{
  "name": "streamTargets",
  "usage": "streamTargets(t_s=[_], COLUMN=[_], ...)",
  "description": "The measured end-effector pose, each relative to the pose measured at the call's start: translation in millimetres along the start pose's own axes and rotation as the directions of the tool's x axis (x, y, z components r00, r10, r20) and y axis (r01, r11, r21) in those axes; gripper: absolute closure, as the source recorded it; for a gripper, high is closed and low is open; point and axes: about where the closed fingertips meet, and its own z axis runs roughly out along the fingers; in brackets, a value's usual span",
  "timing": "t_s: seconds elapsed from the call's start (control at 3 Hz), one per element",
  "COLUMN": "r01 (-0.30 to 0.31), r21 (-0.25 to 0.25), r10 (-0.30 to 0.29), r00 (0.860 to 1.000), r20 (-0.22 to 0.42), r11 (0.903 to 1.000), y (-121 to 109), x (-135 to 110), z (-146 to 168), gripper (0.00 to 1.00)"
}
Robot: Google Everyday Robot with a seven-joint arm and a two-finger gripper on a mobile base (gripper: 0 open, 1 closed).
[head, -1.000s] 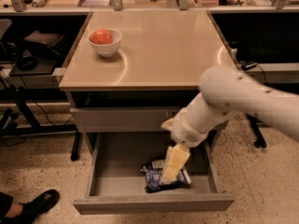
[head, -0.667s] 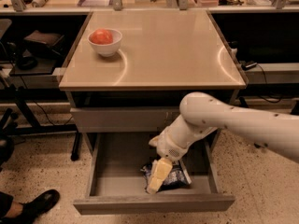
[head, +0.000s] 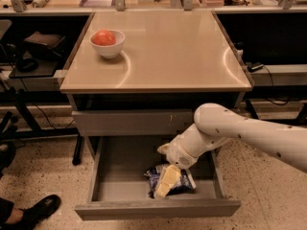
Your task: Pick blue chip bag from middle drawer and place on counter
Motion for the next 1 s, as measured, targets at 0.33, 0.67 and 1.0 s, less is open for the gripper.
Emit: streamTargets(t_s=[0.33,0.67,1.0], r01=[-0.221,-0.514,-0.546], r21=[0.087,0.18,0.245], r10=[0.21,0.463,0.468], r00=[0.971,0.847,0.827], r20=[0.117,0.262,0.311], r11=[0.9714,0.8385,0.8011], y=[7.3,13.6,-1.7], x=[34.2,95.1,104.3], z=[-15.2,-28.6,-38.1], gripper=[0.0,0.0,0.0])
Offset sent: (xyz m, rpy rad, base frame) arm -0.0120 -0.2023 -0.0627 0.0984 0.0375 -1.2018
